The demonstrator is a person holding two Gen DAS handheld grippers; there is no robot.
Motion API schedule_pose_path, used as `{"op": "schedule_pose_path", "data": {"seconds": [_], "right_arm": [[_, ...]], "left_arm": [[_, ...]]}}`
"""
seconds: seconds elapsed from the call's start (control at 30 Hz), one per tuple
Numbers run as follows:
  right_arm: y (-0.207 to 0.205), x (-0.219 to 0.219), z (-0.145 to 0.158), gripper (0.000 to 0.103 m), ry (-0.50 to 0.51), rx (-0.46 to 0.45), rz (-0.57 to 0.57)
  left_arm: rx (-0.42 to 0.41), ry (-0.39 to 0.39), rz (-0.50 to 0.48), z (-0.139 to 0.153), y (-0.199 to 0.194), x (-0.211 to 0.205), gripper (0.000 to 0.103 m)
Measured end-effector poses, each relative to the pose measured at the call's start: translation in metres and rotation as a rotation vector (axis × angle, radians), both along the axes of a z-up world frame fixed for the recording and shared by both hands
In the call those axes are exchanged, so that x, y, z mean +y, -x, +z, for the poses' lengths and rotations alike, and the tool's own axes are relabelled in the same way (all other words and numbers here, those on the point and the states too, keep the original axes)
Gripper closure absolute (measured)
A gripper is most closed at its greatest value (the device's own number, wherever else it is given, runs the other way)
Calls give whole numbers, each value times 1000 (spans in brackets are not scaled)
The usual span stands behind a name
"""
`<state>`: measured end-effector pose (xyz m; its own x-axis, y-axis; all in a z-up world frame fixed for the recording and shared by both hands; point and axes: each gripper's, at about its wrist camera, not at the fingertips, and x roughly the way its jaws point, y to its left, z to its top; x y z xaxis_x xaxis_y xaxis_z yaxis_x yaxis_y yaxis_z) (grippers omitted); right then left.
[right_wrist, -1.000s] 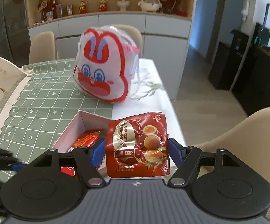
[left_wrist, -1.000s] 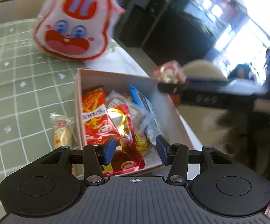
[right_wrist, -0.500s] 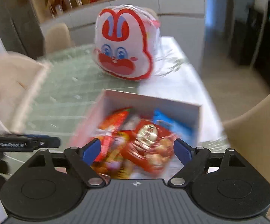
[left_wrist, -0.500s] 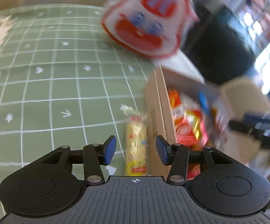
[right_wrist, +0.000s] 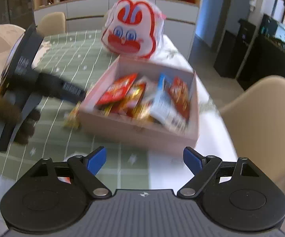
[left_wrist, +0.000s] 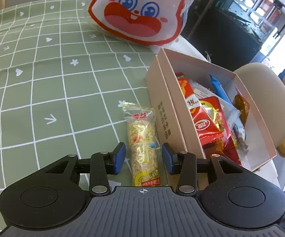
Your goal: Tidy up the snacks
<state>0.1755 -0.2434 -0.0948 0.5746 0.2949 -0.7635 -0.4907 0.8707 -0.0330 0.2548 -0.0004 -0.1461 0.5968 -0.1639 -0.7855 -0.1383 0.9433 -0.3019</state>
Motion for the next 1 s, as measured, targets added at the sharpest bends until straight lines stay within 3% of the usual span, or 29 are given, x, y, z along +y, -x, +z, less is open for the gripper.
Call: {"op": "schedule_pose_path", "data": {"seconds": [0.27,0.4,0.57,0.7,0.87,1.0], "right_arm": [[36,32,-10,17,-16,8,-5],[35,57,-17,17,-21,18,8],[20,94,-37,17,49,22,-26],[24,109,-50,17,91,18,18],[38,100,-51,17,102,15,43],[44,75,-51,17,77,41,-11]], "left_arm": [[31,-146,-90,6,37,-1,68],[53,-119,-84,9,72,11,68],[80,-87,-57,12,120,16,68],[95,-73,-40,10,144,11,67],[103,-89,-26,11,153,5,67],[104,-100,-41,11,152,3,67]]}}
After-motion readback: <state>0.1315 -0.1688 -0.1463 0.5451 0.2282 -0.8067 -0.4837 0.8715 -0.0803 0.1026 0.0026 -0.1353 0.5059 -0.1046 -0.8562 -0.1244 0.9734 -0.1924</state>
